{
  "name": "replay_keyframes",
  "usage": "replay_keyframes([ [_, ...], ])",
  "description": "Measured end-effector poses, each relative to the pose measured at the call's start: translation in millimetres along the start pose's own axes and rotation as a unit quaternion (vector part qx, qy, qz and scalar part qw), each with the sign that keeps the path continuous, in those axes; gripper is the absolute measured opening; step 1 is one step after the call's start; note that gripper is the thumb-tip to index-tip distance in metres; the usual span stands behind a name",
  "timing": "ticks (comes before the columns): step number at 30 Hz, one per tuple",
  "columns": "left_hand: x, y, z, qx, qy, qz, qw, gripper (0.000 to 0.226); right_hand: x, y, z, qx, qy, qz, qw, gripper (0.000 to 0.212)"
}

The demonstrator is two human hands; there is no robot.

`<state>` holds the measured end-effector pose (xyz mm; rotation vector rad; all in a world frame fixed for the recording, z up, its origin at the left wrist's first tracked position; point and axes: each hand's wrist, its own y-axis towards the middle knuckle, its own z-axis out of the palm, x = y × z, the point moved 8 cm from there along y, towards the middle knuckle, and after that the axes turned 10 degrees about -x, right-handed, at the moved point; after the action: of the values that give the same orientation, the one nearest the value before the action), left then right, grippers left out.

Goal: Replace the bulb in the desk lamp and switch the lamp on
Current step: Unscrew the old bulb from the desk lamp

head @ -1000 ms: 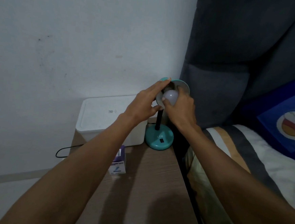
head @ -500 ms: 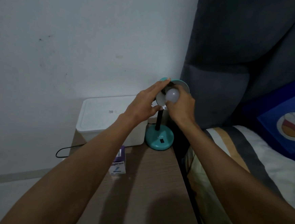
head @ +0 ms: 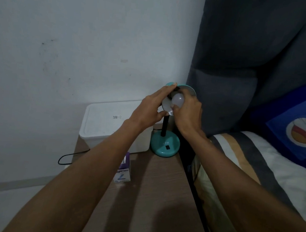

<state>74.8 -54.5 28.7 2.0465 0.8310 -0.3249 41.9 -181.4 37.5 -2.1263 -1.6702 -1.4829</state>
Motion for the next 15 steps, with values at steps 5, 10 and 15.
replay_keyframes([
  [5, 2.4, -0.5, -0.2, -0.003, 0.004, 0.002, 1.0, 0.098, -6.1, 0.1, 1.7, 0.001, -0.003, 0.041, 0.999, 0.059],
  [10, 2.1, 1.5, 1.3, -0.004, 0.005, 0.004, 1.0, 0.099, -4.1, -0.4, 0.0, 0.007, 0.005, 0.026, 1.0, 0.054],
  [15, 4.6, 0.0, 0.1, -0.003, -0.003, -0.007, 1.0, 0.098, -7.3, -7.9, -6.5, 0.022, 0.028, 0.045, 0.998, 0.054],
])
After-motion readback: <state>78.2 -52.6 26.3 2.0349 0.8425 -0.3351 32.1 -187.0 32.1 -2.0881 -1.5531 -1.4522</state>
